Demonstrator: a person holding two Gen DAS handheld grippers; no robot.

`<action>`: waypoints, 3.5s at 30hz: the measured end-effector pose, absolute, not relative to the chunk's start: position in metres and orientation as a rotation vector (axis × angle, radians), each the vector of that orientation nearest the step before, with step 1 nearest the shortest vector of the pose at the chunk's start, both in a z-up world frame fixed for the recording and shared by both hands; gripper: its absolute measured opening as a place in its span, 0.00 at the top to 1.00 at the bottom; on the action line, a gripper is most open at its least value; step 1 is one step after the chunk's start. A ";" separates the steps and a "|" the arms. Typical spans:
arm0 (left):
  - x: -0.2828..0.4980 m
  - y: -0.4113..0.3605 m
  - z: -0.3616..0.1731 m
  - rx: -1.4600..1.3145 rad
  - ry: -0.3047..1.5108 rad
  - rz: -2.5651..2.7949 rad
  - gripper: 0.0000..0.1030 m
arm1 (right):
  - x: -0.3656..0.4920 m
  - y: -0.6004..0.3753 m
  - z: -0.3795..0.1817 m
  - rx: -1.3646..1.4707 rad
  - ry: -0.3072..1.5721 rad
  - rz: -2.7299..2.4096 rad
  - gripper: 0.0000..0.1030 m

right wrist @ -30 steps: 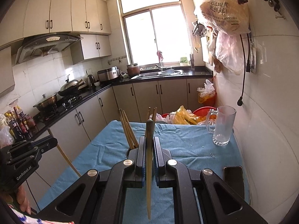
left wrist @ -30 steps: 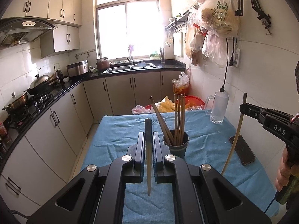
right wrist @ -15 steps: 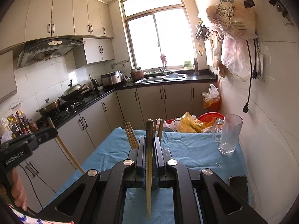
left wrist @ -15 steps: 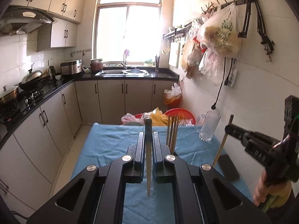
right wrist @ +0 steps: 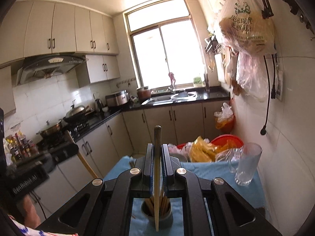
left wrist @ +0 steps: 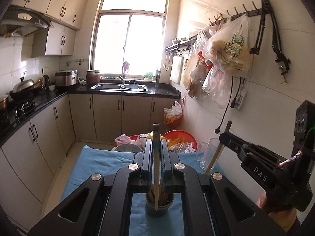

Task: Organize utensils
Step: 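Lower both held chopsticks into the black holder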

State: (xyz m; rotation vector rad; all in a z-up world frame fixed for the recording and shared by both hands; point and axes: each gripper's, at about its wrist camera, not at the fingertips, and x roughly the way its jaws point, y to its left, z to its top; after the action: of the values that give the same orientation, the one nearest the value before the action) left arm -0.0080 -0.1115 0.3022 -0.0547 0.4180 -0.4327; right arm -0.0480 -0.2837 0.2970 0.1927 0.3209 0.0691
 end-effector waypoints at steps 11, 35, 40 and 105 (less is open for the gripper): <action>0.044 -0.128 0.275 -0.107 0.472 -0.423 0.94 | -0.001 -0.298 0.269 0.254 0.343 0.047 0.93; 0.060 -0.148 0.206 -0.019 0.561 -0.416 0.93 | 0.045 -0.299 0.179 0.287 0.536 0.098 0.93; 0.062 -0.146 0.194 -0.015 0.580 -0.402 0.93 | 0.047 -0.300 0.175 0.295 0.547 0.101 0.93; 0.050 -0.151 0.191 0.089 0.530 -0.319 0.92 | 0.045 -0.300 0.175 0.279 0.545 0.088 0.92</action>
State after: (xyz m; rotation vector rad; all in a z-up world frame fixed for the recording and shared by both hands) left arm 0.0503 -0.1505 0.1910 0.0886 0.5297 -0.3191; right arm 0.0452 -0.3000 0.1750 0.2790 0.5454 0.0881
